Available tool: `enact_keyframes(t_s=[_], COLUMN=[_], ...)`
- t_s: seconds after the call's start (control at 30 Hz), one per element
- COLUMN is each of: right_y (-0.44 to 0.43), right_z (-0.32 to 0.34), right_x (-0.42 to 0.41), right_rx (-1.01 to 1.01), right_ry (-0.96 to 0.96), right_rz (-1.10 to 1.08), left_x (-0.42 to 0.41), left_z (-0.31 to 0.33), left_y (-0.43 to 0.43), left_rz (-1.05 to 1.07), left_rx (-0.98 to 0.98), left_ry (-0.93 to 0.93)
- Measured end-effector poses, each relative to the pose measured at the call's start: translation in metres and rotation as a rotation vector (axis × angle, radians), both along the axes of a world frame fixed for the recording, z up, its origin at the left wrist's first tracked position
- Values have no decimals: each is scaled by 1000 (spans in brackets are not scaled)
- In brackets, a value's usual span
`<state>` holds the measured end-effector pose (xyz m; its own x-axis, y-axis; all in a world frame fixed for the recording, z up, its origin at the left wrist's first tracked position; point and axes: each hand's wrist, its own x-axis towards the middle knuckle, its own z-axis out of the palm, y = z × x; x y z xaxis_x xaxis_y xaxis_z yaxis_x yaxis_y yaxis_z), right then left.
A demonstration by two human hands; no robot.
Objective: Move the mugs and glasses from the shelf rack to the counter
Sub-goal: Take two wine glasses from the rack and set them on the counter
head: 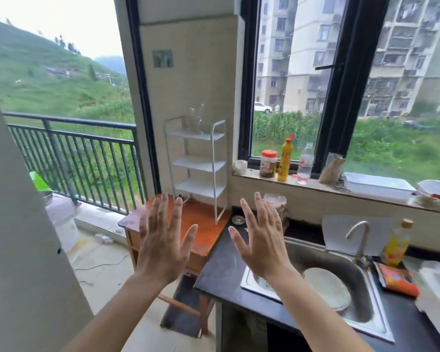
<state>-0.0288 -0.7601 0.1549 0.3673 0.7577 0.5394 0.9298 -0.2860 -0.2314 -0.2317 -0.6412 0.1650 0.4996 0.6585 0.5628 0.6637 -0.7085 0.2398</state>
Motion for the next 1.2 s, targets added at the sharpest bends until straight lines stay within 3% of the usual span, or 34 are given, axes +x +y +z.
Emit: enact_keyframes(t_s=[0.33,0.73,0.9,1.2], right_y=[179,380,431,538], right_z=[-8,78,97,136], right_x=[81,186,211,246], right_rx=[30,158,225,276], right_ry=[36,40,51,93], right_rz=[67,99,55,-122], left_x=[75,168,204,280], left_z=[-5,61,65,89], left_y=[163,361,443,602], left_rz=[43,-3,-85,-358], left_rx=[-28,-4,-17,-213], left_ry=[68,-50,-131,-230])
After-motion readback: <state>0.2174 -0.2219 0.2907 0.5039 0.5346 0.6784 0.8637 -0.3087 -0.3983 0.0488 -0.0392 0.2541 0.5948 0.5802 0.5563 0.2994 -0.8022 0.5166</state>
